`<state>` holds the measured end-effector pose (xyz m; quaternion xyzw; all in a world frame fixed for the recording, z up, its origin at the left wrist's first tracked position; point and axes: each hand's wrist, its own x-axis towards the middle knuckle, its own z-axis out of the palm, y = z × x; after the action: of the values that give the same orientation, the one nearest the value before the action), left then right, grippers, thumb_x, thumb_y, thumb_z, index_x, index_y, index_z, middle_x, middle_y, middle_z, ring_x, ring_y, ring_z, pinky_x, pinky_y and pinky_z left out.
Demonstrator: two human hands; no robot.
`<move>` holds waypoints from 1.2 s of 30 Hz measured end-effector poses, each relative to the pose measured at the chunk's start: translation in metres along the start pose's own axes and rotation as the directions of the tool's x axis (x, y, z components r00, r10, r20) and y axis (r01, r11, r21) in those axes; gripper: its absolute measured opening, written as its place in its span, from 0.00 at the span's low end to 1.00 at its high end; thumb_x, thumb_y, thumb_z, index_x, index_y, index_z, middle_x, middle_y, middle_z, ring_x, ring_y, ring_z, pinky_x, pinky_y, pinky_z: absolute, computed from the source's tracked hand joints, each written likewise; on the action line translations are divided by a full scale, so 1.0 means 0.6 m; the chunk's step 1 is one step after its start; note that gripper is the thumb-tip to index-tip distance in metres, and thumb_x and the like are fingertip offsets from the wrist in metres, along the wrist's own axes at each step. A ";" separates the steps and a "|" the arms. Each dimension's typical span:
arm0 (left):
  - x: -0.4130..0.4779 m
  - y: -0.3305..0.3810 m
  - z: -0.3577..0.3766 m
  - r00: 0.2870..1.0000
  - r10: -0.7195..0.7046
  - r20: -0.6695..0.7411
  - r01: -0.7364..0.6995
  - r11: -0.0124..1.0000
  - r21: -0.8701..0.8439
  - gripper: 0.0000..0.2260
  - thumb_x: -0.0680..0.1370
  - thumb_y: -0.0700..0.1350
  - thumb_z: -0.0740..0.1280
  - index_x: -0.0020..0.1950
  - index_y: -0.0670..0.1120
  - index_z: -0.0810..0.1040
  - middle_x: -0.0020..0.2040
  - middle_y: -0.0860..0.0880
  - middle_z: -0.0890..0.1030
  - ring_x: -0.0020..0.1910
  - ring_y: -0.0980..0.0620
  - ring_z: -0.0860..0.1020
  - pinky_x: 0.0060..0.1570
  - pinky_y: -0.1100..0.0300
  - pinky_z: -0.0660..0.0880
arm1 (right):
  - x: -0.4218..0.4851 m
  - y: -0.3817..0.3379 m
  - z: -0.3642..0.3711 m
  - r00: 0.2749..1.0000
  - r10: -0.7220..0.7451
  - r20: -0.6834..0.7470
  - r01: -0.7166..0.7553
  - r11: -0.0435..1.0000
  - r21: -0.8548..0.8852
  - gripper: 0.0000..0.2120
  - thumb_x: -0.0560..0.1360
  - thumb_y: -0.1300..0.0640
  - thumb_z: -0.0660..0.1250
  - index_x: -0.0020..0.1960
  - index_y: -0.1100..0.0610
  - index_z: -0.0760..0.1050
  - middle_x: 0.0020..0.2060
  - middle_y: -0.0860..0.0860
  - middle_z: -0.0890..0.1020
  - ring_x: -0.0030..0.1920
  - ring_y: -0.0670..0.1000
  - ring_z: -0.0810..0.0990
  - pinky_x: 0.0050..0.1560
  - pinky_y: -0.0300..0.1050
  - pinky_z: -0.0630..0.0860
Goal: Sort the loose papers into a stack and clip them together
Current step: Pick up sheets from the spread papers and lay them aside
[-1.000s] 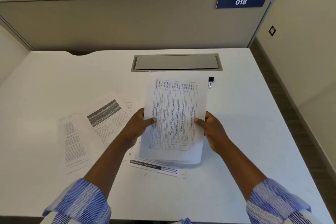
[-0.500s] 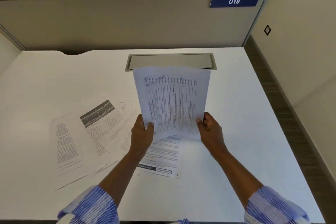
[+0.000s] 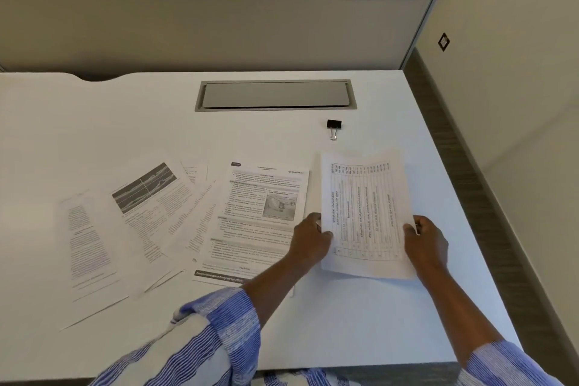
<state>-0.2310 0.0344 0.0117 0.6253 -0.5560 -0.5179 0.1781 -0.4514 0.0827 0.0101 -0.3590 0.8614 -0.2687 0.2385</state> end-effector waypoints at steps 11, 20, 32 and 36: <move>-0.004 -0.031 -0.079 0.984 0.051 -0.171 -0.015 0.978 0.209 0.22 0.76 0.52 0.72 0.66 0.45 0.76 0.60 0.44 0.77 0.58 0.46 0.78 0.56 0.57 0.74 | -0.017 -0.044 0.019 0.975 -0.192 -0.113 0.175 0.974 -0.144 0.23 0.77 0.51 0.70 0.68 0.58 0.72 0.62 0.59 0.79 0.58 0.59 0.81 0.57 0.52 0.78; 0.001 -0.144 -0.271 0.811 -0.106 -0.576 0.413 0.801 0.433 0.31 0.73 0.61 0.71 0.68 0.42 0.71 0.64 0.40 0.72 0.65 0.39 0.71 0.62 0.43 0.70 | -0.136 -0.193 0.188 0.877 0.045 0.478 -0.184 0.951 0.248 0.31 0.73 0.41 0.71 0.71 0.54 0.71 0.60 0.52 0.82 0.59 0.56 0.81 0.63 0.58 0.78; 0.015 -0.179 -0.320 0.874 -0.081 -0.480 0.352 0.787 0.507 0.41 0.67 0.65 0.76 0.66 0.40 0.67 0.64 0.40 0.72 0.63 0.40 0.72 0.59 0.47 0.71 | -0.169 -0.213 0.259 0.887 0.169 0.430 -0.316 0.901 0.297 0.29 0.72 0.44 0.72 0.69 0.53 0.71 0.62 0.51 0.81 0.59 0.56 0.81 0.60 0.58 0.80; 0.022 -0.178 -0.330 0.892 -0.122 -0.436 0.351 0.794 0.496 0.40 0.68 0.64 0.76 0.67 0.41 0.66 0.63 0.40 0.76 0.62 0.40 0.75 0.61 0.46 0.71 | -0.183 -0.216 0.273 0.905 0.155 0.396 -0.289 0.907 0.305 0.19 0.74 0.48 0.72 0.62 0.52 0.75 0.57 0.51 0.83 0.54 0.55 0.83 0.56 0.58 0.82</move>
<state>-0.0109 -0.0133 -0.0005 0.8038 -0.5532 -0.2177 0.0232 -0.2201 0.0393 -0.0053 -0.2508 0.7749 -0.3203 0.4838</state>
